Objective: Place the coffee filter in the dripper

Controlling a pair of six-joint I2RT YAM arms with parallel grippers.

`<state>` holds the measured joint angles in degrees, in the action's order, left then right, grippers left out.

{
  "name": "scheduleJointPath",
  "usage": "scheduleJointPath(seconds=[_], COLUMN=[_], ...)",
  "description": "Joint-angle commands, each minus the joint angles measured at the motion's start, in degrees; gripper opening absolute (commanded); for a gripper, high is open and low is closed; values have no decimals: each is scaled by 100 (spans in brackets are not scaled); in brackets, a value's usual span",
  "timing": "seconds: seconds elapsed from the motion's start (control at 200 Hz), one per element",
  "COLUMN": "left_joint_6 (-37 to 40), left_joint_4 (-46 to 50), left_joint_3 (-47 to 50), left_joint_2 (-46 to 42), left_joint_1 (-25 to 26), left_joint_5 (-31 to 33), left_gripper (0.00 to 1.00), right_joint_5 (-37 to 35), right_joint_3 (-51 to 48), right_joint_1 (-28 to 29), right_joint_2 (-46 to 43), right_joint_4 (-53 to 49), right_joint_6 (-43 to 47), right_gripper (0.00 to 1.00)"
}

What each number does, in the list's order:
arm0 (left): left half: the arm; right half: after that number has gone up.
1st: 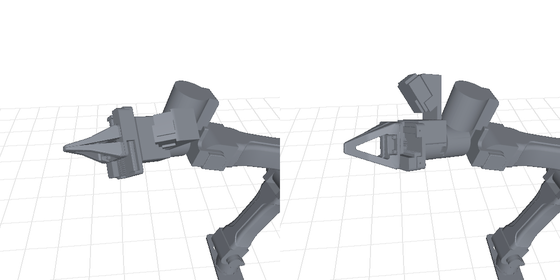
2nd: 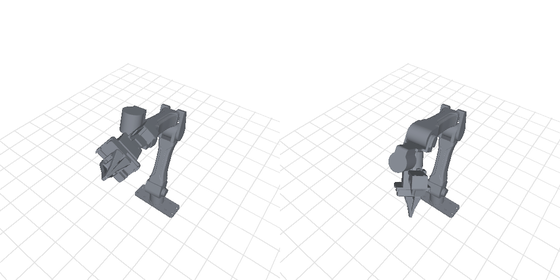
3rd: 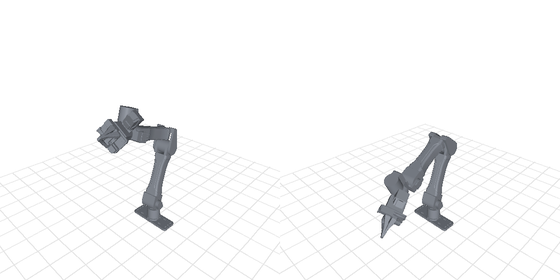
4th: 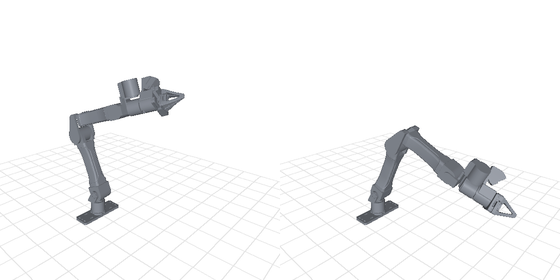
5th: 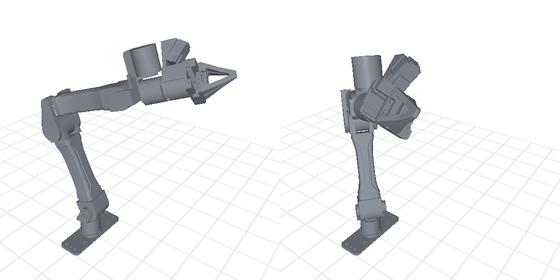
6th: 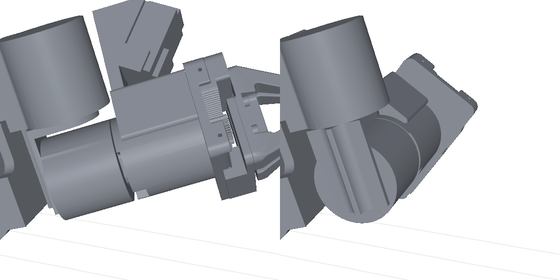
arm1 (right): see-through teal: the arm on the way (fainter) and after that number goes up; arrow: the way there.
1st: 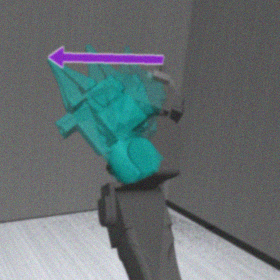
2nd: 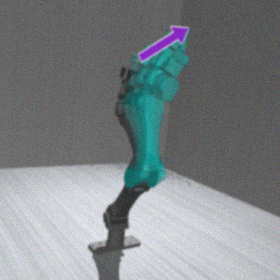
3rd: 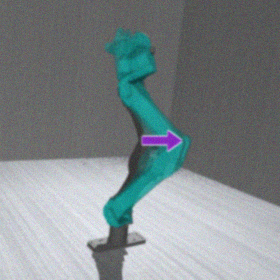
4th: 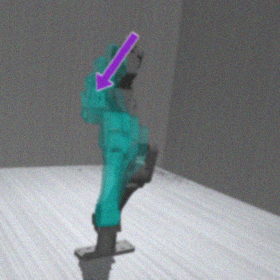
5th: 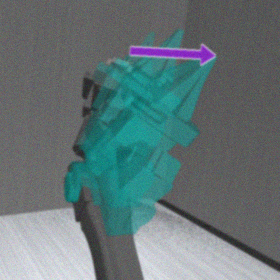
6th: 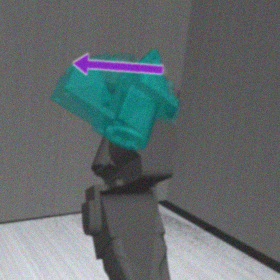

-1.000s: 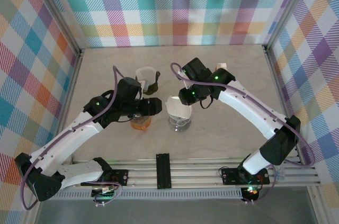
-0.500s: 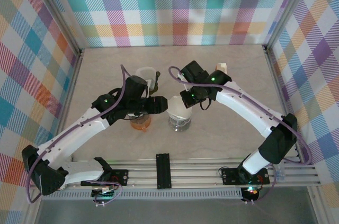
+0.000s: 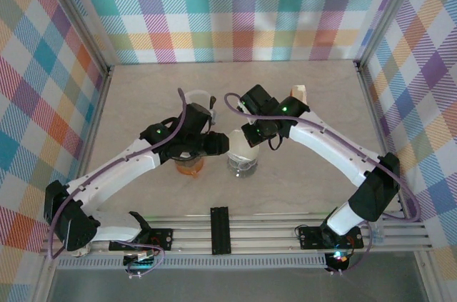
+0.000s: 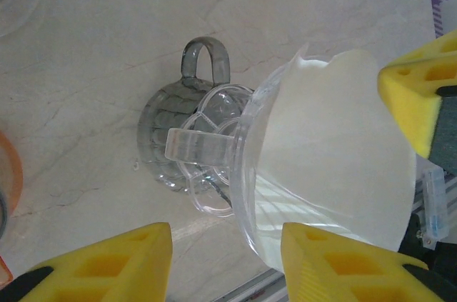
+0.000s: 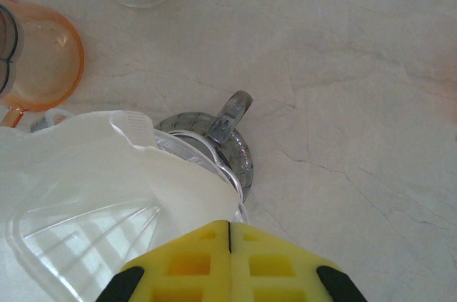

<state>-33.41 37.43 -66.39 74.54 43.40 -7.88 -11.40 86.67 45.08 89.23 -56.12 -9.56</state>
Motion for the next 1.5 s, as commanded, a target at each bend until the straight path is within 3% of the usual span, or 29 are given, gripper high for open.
scheduleJointPath(seconds=[0.0,0.17,0.375,0.495,0.59,1.05,1.23,1.275,1.4,1.495], left_joint_6=[10,2,4,2,-4,-10,-16,-14,-9,-14], left_joint_4=[98,98,89,80,67,19,19,10,10,8], left_joint_3=[-58,-49,-19,-8,10,107,151,155,166,170], left_joint_2=[67,146,167,180,180,196,211,214,210,207], left_joint_1=[74,106,123,129,138,138,135,137,137,141], left_joint_5=[72,76,53,54,72,94,113,114,113,119], left_gripper=[44,39,37,37,37,37,37,37,37,37], right_joint_5=[-57,-54,-306,-378,-207,92,85,47,34,238], right_joint_3=[-50,-97,-168,-262,-347,-976,-990,-964,-955,-875], right_joint_1=[36,37,36,36,27,27,29,32,31,31], right_joint_2=[31,-1,-267,-494,-620,-759,-687,-695,-810,-677], right_joint_4=[72,102,225,277,229,368,374,360,468,453], right_joint_6=[43,-18,-164,-320,-506,-817,-819,-831,-872,-830], right_gripper=[1,4,38,42,41,16,15,20,60,67])
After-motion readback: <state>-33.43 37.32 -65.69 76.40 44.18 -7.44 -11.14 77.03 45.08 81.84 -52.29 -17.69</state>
